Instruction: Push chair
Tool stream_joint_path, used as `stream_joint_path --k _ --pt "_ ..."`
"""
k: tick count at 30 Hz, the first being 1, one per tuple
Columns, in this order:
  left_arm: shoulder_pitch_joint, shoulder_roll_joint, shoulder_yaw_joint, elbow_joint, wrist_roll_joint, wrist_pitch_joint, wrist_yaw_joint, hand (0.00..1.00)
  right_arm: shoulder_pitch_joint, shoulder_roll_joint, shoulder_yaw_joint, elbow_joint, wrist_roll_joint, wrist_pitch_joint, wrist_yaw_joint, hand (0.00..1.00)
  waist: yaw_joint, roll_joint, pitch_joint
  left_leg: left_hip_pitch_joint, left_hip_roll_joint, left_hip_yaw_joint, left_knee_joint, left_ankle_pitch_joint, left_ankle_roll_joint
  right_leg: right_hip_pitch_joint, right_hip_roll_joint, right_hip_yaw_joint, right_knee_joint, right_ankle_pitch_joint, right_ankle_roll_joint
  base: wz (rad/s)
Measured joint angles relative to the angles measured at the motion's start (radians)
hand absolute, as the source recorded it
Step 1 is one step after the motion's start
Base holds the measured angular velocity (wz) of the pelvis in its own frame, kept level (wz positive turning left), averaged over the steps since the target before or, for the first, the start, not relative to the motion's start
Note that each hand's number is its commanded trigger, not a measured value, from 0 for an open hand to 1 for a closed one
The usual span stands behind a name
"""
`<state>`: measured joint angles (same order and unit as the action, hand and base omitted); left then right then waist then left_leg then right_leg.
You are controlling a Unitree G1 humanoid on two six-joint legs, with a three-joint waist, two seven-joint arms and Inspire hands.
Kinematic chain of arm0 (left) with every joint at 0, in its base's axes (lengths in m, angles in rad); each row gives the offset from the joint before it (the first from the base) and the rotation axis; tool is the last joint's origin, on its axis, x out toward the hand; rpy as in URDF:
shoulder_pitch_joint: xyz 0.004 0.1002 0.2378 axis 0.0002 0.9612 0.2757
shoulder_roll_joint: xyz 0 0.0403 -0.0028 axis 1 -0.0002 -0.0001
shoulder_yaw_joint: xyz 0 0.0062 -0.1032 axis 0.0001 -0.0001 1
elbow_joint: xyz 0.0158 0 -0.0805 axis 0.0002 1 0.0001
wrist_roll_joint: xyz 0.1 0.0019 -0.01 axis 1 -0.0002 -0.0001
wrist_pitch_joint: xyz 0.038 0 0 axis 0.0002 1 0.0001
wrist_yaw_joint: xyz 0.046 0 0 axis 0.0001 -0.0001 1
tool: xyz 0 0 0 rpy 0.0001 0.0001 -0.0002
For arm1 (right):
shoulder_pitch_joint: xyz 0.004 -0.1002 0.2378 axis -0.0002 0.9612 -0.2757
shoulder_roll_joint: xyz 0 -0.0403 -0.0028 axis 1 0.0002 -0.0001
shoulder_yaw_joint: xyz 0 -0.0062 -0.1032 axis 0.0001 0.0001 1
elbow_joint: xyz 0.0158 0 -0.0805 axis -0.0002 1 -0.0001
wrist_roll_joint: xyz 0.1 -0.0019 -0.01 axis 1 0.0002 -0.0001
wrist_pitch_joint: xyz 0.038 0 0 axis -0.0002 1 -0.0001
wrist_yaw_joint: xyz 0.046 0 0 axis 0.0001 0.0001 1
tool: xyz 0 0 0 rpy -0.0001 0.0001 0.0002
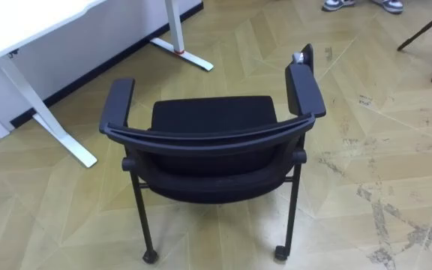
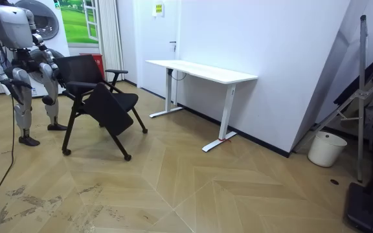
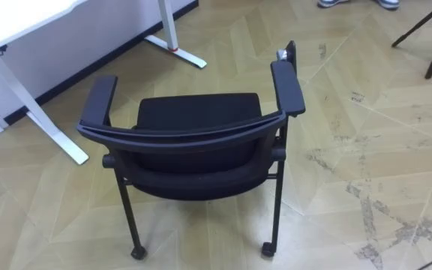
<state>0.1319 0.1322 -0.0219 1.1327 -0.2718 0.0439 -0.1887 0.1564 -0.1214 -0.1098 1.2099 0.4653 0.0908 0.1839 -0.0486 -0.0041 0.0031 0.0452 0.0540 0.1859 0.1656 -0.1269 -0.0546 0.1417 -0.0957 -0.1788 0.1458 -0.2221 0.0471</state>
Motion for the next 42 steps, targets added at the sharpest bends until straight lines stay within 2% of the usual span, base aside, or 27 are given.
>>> stream_joint_path --k 8,12,17,27,42 --pt "0.002 0.001 0.012 0.006 -0.002 0.0 0.005 0.0 -0.003 -0.001 -0.007 0.0 -0.013 0.007 -0.074 0.0 -0.001 0.002 -0.0004 0.005 0.0 0.004 0.0 0.0 0.0 0.001 0.0 0.007 0.005 0.0 0.0 0.0" --pt "0.002 0.002 0.024 0.005 -0.001 0.001 0.006 0.0 0.0 -0.001 -0.049 0.0 0.006 0.012 -0.143 0.0 -0.005 -0.004 0.0005 0.005 0.0 0.004 0.0 0.0 0.0 0.001 0.0 0.007 0.005 0.0 0.0 0.0" --pt "0.012 0.004 0.041 0.004 -0.007 0.001 0.011 0.0 0.006 -0.001 -0.059 0.002 0.04 0.015 -0.19 0.0 -0.006 -0.011 0.0008 0.004 0.0 0.005 0.0 0.0 0.0 -0.002 0.0 0.01 0.005 0.0 0.001 0.0" --pt "0.027 0.002 0.061 0.007 -0.009 -0.01 0.065 0.0 0.002 -0.001 -0.064 0.034 0.045 0.008 -0.18 0.0 0.0 -0.004 -0.0028 0.001 0.0 0.007 -0.001 0.0 0.0 -0.003 0.0 0.009 0.004 0.0 0.0 0.0" --pt "0.032 0.001 0.062 0.008 -0.01 -0.01 0.071 0.0 0.002 -0.001 -0.064 0.034 0.044 -0.003 -0.161 0.0 -0.001 0.001 -0.003 0.002 0.0 0.007 -0.001 0.0 0.0 -0.002 0.0 0.008 0.004 -0.001 0.001 0.0"
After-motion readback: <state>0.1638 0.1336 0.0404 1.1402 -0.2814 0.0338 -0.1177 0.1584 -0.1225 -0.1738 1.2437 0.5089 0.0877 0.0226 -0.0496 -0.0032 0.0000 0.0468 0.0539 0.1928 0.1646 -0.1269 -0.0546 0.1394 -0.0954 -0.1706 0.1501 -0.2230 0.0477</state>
